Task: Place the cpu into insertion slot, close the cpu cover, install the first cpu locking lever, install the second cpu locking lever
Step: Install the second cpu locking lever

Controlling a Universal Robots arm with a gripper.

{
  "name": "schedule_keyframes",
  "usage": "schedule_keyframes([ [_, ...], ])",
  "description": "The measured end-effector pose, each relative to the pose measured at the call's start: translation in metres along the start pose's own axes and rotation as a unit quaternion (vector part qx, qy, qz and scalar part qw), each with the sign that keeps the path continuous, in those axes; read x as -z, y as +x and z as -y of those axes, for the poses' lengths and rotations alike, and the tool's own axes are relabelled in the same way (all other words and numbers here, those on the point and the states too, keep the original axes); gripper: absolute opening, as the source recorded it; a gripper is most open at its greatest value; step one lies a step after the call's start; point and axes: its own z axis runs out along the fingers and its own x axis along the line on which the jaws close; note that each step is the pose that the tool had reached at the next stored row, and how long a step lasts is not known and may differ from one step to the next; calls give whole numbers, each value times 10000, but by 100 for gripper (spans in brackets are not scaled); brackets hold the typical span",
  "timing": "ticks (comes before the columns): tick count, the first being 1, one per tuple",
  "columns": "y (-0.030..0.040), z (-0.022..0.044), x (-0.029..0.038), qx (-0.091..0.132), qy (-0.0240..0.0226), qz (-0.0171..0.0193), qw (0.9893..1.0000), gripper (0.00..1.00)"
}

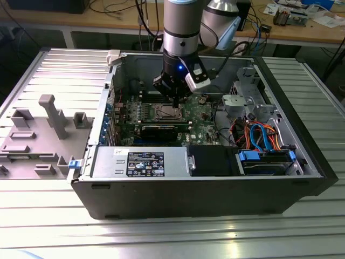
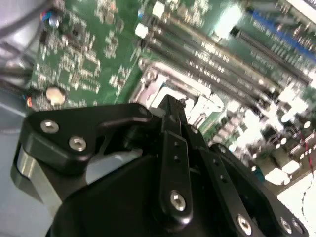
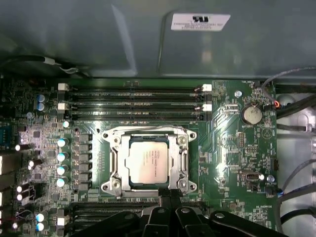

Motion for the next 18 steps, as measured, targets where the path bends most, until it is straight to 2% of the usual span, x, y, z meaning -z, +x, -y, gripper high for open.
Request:
schedule_keyframes([
  [3, 4, 72, 2, 0, -11, 0, 10000, 11],
  [5, 65, 88, -3, 13, -36, 0, 10000, 11],
  [10, 114, 139, -20, 22, -76, -1, 10000, 11],
  [11, 119, 150, -26, 26, -93, -1, 10000, 11],
  [12, 129, 171, -34, 28, -138, -1, 9999, 11],
  [13, 141, 199, -38, 27, -213, -1, 9998, 11],
  [14, 146, 212, -41, 26, -244, -1, 9997, 11],
  [15, 151, 222, -47, 26, -261, -1, 9997, 11],
  [18, 182, 255, -60, 26, -263, -1, 9997, 11],
])
